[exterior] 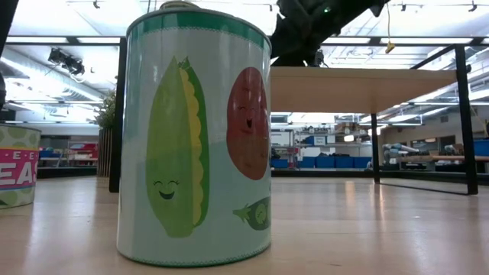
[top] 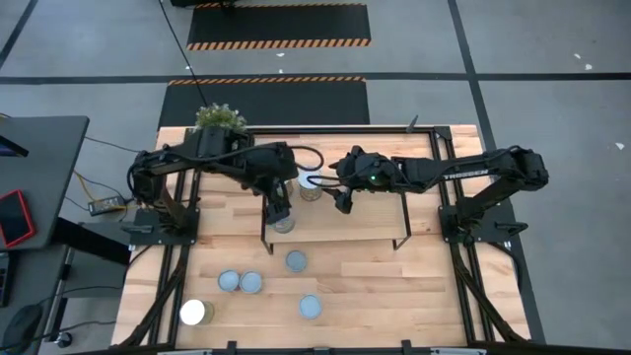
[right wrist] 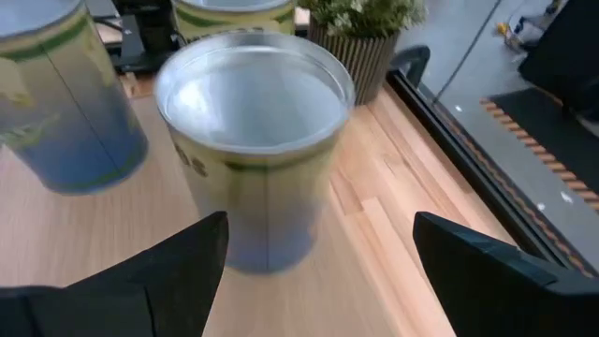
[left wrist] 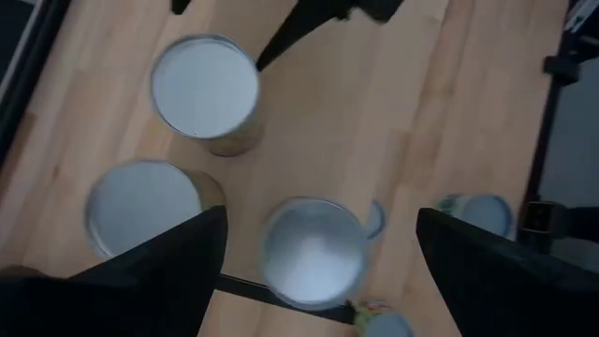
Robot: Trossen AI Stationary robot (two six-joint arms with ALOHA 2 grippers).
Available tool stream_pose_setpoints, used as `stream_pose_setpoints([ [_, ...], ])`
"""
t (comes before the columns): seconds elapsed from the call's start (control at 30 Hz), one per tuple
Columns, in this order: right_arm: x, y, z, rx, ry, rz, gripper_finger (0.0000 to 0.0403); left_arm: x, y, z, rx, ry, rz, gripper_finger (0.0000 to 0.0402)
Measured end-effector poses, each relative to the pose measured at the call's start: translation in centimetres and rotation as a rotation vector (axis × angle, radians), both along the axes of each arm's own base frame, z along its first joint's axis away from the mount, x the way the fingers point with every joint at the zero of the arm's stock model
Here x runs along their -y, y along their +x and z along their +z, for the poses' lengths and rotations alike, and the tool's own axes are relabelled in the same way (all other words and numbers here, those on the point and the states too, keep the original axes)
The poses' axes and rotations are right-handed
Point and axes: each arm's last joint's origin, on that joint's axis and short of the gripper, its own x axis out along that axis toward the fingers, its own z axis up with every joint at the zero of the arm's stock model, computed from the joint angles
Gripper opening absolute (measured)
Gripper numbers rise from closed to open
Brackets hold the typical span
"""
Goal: Pick and place cans onto a shelf
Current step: Put the canned peaches on the shelf, then put the canned carrots on the shelf
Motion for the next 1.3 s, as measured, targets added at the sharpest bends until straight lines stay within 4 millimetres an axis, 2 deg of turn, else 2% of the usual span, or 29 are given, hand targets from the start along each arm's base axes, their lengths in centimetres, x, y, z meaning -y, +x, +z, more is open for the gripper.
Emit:
stream_pose_setpoints([
  [0.37,0.2,1.2,-0.3,0.054,-0.045,0.042,0.0347,2.5,-1.9,1.3,0.045,-0.079,-0.030,0.0352],
  [0.5,0.0,0.3,0.1,0.017,-0.042,0.048,0.0347,3.3,-2.3,1.5,0.052,-0.123,0.006,0.0352],
  [0.67,-0.3,-1.4,2.2,0.067,-0.047,0.053,0.0347,5.5,-3.0,1.6,0.051,-0.142,-0.057,0.0352],
  [0.77,-0.5,-2.3,3.3,0.091,-0.051,0.050,0.0347,6.7,-2.9,0.5,0.013,-0.097,-0.055,0.0352],
  [0.9,-1.3,-3.7,4.2,0.094,-0.014,0.055,0.0347,8.8,-2.7,-1.9,-0.082,-0.075,-0.068,0.0352],
  [1.1,-3.0,-5.1,4.1,0.019,0.012,0.087,0.0347,11.7,-3.2,-5.6,-0.251,-0.103,-0.078,0.0351],
  [1.3,-4.3,-5.5,4.2,0.006,0.013,0.132,0.0347,14.2,-4.4,-7.6,-0.342,-0.122,-0.069,0.0328],
])
